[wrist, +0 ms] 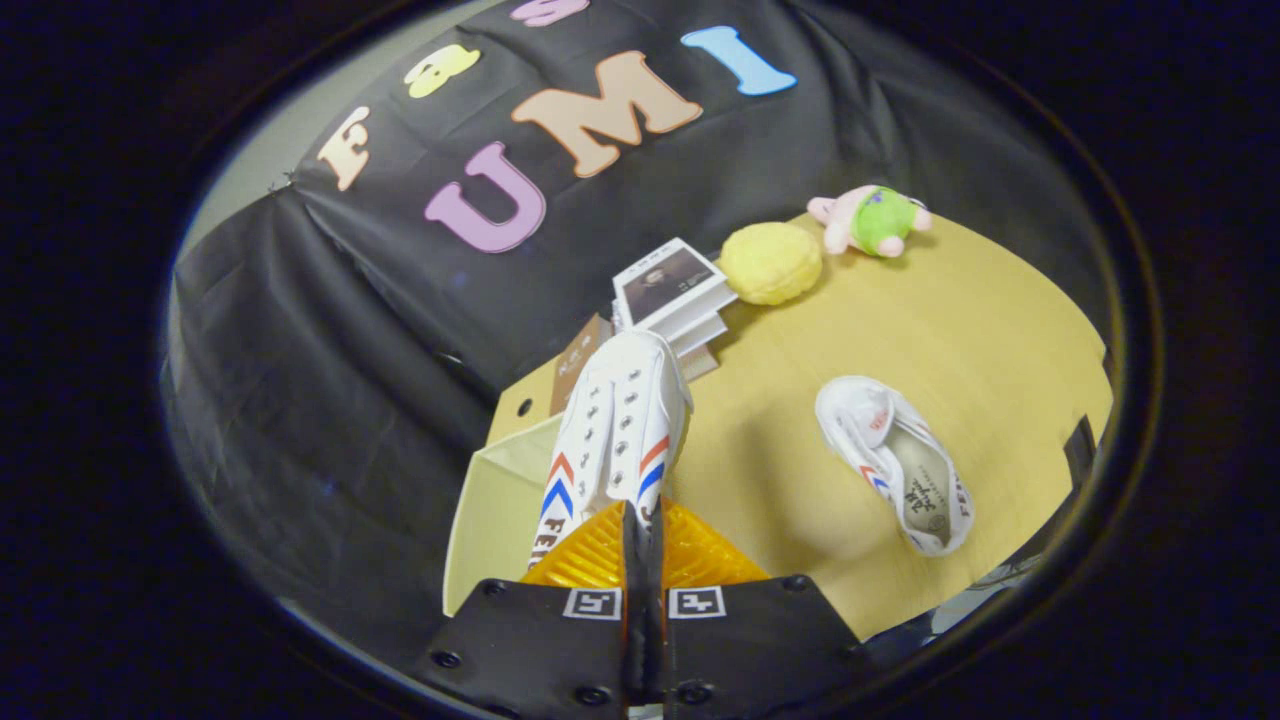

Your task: Open the storage box then place both shoes into the box .Put the left shoe in first, then the right shoe, with the right side of both shoes facing outward in a uniform manner.

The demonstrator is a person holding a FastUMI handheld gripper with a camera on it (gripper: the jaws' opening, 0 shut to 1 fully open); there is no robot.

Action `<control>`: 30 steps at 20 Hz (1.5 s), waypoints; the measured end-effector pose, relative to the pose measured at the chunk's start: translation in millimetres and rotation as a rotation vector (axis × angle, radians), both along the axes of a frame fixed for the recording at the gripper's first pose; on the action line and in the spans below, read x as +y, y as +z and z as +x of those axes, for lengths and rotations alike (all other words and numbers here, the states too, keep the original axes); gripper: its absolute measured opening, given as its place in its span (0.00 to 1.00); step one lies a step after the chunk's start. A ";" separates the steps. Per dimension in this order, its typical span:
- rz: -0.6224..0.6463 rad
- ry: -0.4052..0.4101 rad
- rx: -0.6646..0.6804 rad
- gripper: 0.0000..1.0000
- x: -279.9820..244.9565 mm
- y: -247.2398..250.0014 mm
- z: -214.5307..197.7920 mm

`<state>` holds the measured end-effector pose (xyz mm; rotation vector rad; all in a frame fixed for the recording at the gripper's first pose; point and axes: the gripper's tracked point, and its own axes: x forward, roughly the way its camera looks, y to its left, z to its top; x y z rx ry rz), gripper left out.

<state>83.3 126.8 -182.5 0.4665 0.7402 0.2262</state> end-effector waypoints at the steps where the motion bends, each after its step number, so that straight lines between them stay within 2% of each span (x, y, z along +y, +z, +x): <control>1: 0.018 0.022 -0.001 0.03 11.3 7.6 -1.7; 5: 0.057 0.097 0.043 0.03 60.1 8.8 -5.5; 13: -0.050 0.203 0.207 0.03 134.8 -56.7 -14.5; 20: -0.215 0.225 0.345 0.03 157.6 -115.7 -18.3; 30: -0.307 0.231 0.434 0.04 183.9 -146.4 -26.5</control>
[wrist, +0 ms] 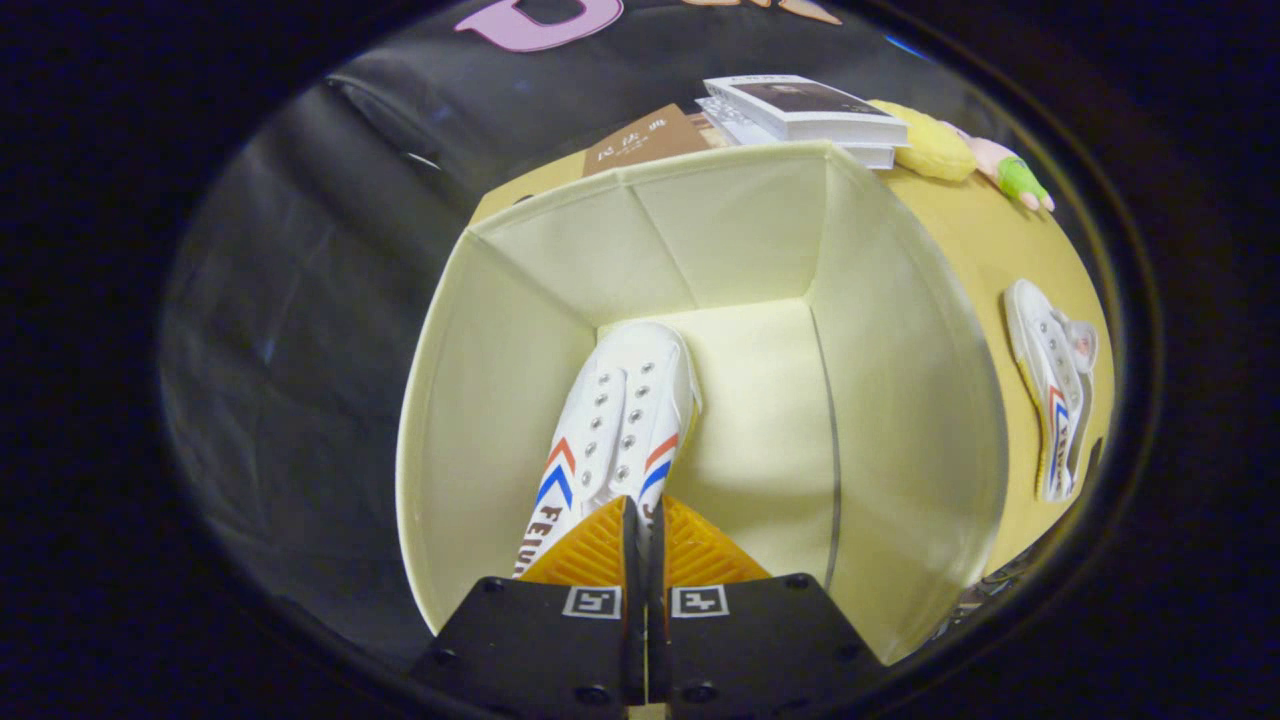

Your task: Open the storage box then place both shoes into the box .Put the left shoe in first, then the right shoe, with the right side of both shoes facing outward in a uniform manner.

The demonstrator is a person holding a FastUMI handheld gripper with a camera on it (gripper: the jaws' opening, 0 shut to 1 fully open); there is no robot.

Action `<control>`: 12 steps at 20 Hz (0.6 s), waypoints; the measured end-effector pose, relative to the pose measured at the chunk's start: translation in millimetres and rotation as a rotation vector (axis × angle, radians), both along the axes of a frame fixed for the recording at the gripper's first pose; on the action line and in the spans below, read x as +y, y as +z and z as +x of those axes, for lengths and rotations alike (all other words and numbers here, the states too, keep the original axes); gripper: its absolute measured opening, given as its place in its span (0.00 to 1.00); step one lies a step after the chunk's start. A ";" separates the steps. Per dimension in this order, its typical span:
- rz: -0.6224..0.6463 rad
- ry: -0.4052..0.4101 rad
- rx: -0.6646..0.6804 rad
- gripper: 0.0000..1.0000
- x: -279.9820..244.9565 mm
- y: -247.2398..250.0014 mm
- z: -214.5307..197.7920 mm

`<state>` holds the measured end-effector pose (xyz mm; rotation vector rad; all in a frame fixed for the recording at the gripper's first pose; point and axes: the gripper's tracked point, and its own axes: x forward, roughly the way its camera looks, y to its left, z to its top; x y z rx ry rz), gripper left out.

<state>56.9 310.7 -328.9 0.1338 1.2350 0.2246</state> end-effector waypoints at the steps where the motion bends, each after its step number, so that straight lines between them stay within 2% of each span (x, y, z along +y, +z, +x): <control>1: -0.003 0.005 -0.004 0.05 -1.0 0.2 0.7; 5: 0.113 0.028 0.046 0.21 12.6 8.3 -9.5; 9: 0.236 0.041 -0.004 1.00 16.6 42.0 -4.0; 12: 0.302 0.060 -0.055 1.00 9.9 74.1 -1.8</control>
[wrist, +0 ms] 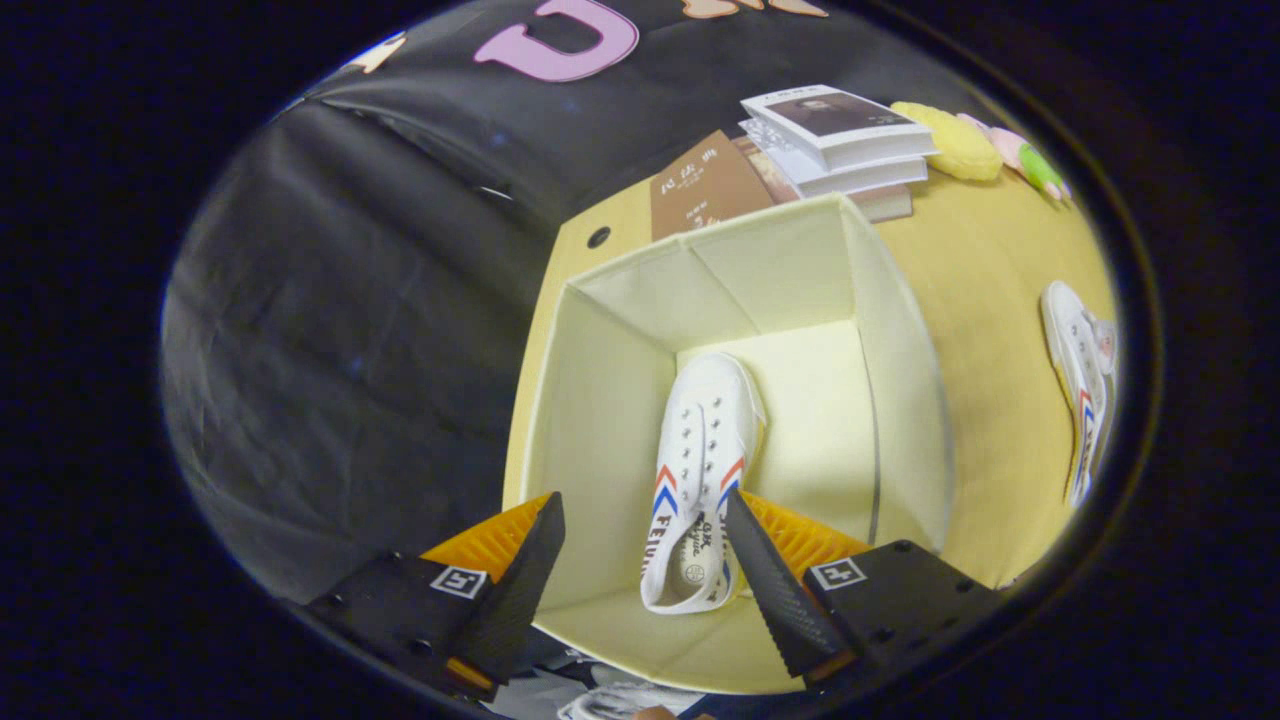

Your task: Open the storage box then place both shoes into the box .Put the left shoe in first, then the right shoe, with the right side of both shoes facing outward in a uniform manner.

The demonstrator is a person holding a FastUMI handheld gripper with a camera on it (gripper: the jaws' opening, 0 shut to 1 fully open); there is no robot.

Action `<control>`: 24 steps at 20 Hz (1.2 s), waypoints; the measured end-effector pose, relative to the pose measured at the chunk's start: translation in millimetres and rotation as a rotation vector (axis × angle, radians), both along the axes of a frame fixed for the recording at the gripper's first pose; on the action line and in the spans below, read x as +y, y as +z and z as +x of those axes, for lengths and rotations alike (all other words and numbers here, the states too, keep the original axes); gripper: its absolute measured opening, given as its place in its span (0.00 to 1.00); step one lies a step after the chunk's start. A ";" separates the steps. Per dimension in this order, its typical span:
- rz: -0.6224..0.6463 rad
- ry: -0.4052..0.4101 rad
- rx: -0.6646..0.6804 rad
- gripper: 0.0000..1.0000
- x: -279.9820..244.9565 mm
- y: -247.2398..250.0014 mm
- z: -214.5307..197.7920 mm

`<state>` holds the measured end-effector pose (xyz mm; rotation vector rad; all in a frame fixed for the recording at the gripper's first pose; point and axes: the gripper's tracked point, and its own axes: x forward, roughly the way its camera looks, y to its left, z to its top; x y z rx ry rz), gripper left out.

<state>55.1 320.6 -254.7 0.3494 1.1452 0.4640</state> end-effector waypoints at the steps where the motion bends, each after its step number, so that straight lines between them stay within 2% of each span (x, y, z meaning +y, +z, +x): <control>1: 0.016 0.012 -0.022 1.00 -3.3 10.3 0.0; 4: 0.032 0.030 -0.103 1.00 -27.7 36.8 1.6; 6: 0.040 0.011 -0.148 1.00 -49.2 53.3 3.8; 13: 0.014 -0.182 -0.285 1.00 -174.0 81.7 26.4; 16: -0.104 -0.240 -0.323 1.00 -238.8 66.3 28.8; 20: -0.362 -0.300 -0.383 1.00 -327.7 37.6 36.9; 24: -0.520 -0.315 -0.361 1.00 -382.6 -2.3 45.7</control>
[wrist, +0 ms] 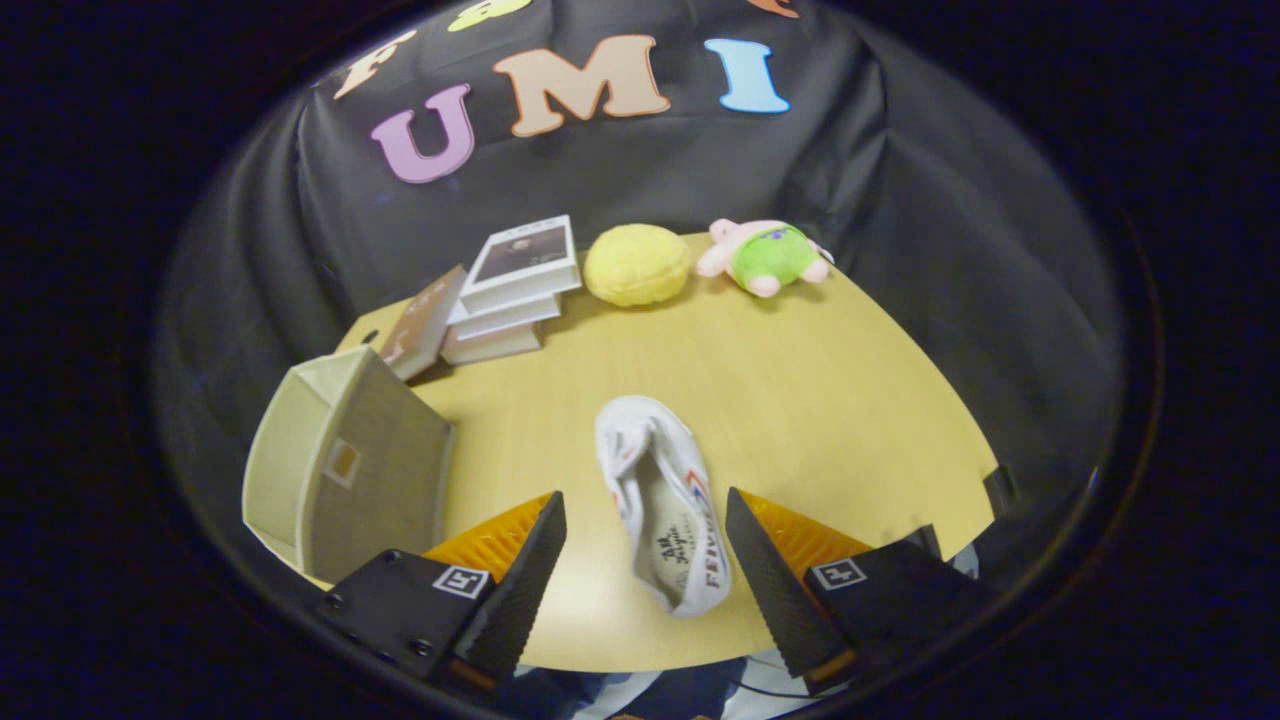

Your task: Open the storage box then place both shoes into the box .Put the left shoe in first, then the right shoe, with the right side of both shoes facing outward in a uniform manner.

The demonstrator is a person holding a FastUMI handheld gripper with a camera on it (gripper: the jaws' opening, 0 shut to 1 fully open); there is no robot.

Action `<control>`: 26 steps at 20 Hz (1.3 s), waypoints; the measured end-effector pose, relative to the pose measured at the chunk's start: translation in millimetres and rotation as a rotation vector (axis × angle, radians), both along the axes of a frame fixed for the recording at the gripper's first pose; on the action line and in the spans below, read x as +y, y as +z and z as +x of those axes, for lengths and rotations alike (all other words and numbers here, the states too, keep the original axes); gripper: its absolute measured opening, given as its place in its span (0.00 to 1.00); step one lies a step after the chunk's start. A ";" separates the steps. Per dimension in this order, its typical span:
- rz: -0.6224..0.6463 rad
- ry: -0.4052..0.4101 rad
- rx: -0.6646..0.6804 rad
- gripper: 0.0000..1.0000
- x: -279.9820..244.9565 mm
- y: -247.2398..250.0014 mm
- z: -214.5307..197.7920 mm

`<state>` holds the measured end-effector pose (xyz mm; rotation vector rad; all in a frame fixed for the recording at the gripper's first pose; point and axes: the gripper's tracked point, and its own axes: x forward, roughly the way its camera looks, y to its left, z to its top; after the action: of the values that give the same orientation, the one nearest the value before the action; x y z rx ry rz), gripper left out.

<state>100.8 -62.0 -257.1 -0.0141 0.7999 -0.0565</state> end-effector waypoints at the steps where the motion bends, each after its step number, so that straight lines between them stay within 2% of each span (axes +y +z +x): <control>1: -0.023 -0.013 0.013 1.00 -12.1 -10.1 0.6; 6: -0.043 -0.045 0.065 0.95 -35.5 -56.3 14.1; 10: 0.008 -0.101 0.058 0.78 -43.1 -72.5 31.9; 17: 0.020 -0.048 0.068 0.50 -29.8 -86.9 46.5; 19: 0.005 -0.049 0.078 0.40 -30.3 -92.7 48.9; 20: -0.036 -0.069 0.084 0.39 -39.2 -95.3 48.5; 23: -0.062 -0.095 0.083 0.23 -42.7 -96.3 48.5; 24: -0.069 -0.109 0.089 0.11 -46.1 -96.1 48.6; 26: -0.052 -0.107 0.091 0.08 -42.5 -95.0 48.4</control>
<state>149.2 -104.5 -352.1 -0.0235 0.8901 -0.1787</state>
